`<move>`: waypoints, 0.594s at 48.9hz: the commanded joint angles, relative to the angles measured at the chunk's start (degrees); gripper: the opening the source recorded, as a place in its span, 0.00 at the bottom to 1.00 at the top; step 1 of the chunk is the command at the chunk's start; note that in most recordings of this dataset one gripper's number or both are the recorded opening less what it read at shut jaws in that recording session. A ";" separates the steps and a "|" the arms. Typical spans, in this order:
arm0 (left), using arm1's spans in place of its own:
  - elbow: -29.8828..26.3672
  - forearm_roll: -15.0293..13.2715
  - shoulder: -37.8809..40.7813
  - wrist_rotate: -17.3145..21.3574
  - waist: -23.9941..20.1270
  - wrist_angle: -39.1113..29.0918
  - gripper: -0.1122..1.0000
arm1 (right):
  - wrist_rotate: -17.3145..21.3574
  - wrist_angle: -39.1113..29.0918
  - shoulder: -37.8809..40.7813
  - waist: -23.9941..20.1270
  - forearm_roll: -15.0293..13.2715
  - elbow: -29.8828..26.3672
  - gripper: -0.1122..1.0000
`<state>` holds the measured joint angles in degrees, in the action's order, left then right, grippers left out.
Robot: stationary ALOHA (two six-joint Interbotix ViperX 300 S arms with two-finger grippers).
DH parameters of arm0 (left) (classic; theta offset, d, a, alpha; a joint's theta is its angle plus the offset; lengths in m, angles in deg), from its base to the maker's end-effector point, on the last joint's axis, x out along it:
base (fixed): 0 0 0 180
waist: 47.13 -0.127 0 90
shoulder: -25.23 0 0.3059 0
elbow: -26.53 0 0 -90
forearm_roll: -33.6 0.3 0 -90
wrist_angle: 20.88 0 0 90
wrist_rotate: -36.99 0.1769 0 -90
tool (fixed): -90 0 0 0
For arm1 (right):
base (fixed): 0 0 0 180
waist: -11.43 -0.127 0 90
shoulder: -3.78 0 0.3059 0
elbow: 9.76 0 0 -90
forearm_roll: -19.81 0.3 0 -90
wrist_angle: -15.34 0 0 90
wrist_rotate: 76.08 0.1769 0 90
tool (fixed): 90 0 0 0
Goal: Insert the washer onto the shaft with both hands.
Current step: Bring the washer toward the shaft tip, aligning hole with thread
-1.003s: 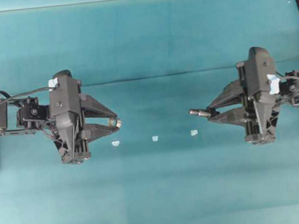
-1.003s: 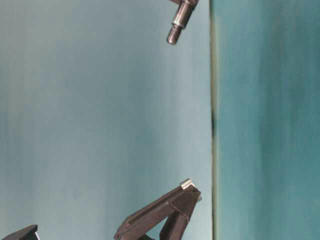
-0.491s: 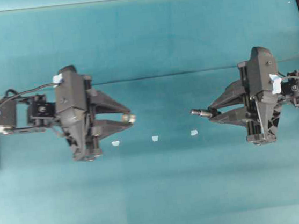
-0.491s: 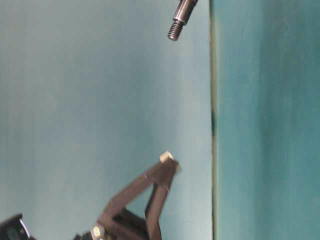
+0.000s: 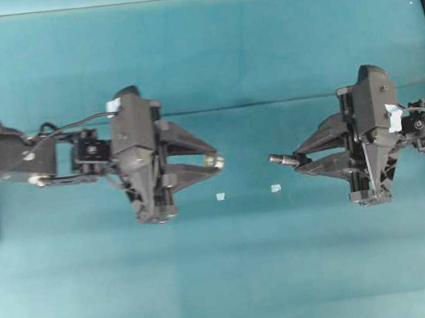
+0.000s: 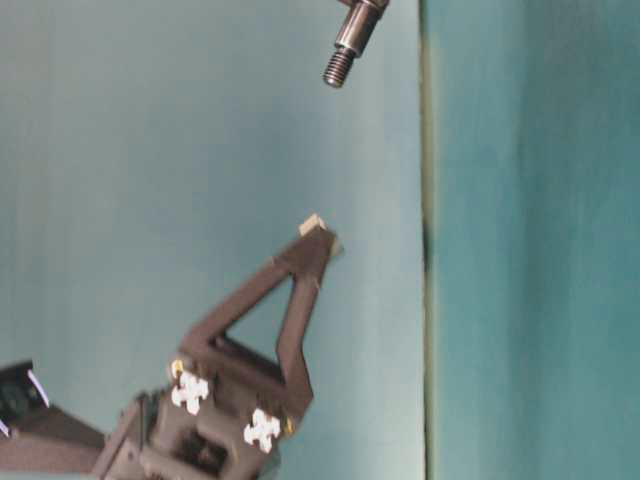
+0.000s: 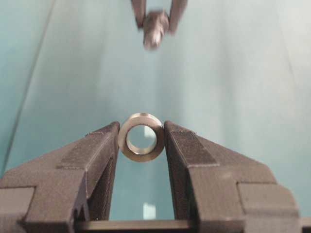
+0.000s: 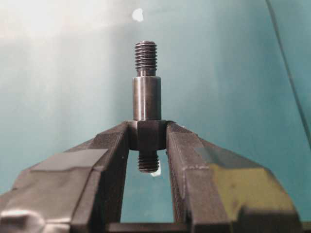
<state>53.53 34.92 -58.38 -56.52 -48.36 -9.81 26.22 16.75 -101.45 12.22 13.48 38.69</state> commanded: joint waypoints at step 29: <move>-0.97 0.18 4.22 -0.53 0.09 1.32 0.41 | 0.88 16.88 15.56 -0.09 0.18 -0.44 0.10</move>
<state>53.09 34.83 -54.25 -56.88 -48.36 -9.45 26.31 31.16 -86.59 12.22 13.57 38.60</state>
